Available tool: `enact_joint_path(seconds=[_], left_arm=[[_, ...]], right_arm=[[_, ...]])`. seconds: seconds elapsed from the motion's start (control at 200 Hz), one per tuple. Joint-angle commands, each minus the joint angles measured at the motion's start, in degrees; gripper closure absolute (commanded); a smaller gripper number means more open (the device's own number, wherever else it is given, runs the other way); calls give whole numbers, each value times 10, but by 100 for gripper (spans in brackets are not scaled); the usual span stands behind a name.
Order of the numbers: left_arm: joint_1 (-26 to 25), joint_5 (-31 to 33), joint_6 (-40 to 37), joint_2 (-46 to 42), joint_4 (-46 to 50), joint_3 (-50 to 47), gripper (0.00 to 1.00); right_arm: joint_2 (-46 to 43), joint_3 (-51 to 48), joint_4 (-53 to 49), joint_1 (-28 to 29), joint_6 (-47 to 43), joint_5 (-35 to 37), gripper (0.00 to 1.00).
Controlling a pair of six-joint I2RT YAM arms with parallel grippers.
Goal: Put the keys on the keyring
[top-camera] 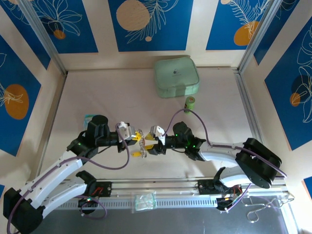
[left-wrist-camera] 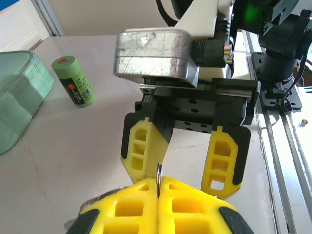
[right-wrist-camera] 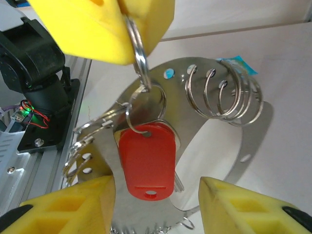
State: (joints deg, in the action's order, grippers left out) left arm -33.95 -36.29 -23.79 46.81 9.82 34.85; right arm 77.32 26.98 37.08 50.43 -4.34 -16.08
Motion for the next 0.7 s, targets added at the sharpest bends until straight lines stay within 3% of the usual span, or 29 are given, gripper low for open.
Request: enact_joint_path(seconds=[0.0, 0.2, 0.32, 0.385, 0.58, 0.695], left_arm=[[2, -30, 13, -11, -21, -3, 100], [2, -36, 17, -8, -25, -5, 100], [2, -29, 16, -7, -24, -4, 100], [2, -16, 16, -7, -27, -4, 100], [2, 39, 8, -7, -24, -1, 100], [2, 52, 7, -10, -22, 1, 100]], right_arm=[[12, 22, 36, 4, 7, -14, 50], [26, 33, 49, 8, 3, -14, 49], [30, 37, 48, 8, 4, -24, 53], [26, 37, 42, 7, 4, -27, 60], [6, 36, 6, 1, 8, -27, 92], [-4, 34, -11, -1, 10, -21, 97]])
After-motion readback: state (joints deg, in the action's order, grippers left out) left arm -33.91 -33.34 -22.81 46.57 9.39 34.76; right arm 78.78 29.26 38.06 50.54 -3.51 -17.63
